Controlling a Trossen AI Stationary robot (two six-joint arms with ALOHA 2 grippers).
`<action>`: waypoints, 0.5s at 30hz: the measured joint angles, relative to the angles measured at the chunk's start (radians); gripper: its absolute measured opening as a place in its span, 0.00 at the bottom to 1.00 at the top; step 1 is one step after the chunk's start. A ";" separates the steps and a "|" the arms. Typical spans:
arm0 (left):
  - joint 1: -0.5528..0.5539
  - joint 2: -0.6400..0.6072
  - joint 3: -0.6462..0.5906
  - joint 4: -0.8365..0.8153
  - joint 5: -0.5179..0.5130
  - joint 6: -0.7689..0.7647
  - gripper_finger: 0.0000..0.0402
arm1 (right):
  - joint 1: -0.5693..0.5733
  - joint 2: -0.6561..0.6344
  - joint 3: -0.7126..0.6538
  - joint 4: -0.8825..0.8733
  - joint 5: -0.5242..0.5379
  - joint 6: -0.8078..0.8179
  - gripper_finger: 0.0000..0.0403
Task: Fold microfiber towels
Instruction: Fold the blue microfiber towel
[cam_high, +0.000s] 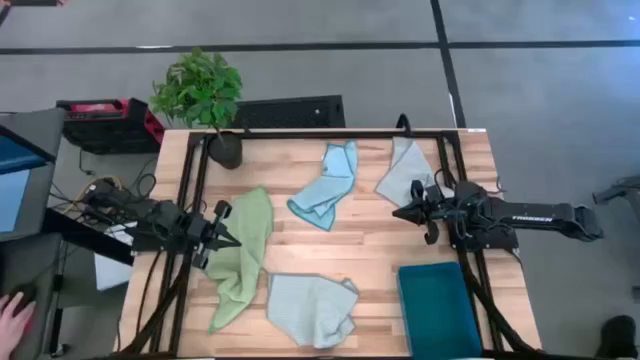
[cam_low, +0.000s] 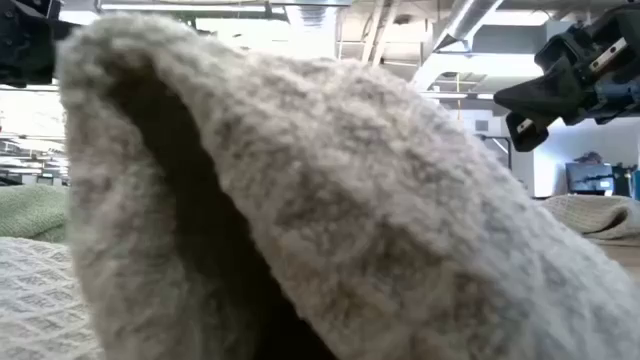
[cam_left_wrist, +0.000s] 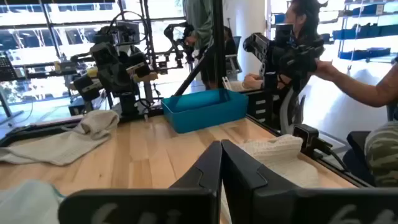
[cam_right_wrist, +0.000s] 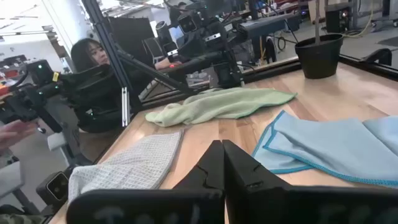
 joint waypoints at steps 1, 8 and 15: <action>0.000 0.000 0.000 0.000 0.000 0.000 0.00 | 0.000 0.000 0.000 0.000 0.000 0.000 0.03; 0.000 0.000 0.000 0.001 -0.008 0.133 0.00 | 0.000 0.000 0.000 0.000 0.000 0.000 0.03; 0.000 0.000 0.001 0.006 -0.008 0.072 0.00 | 0.000 0.000 0.000 0.000 0.000 0.000 0.03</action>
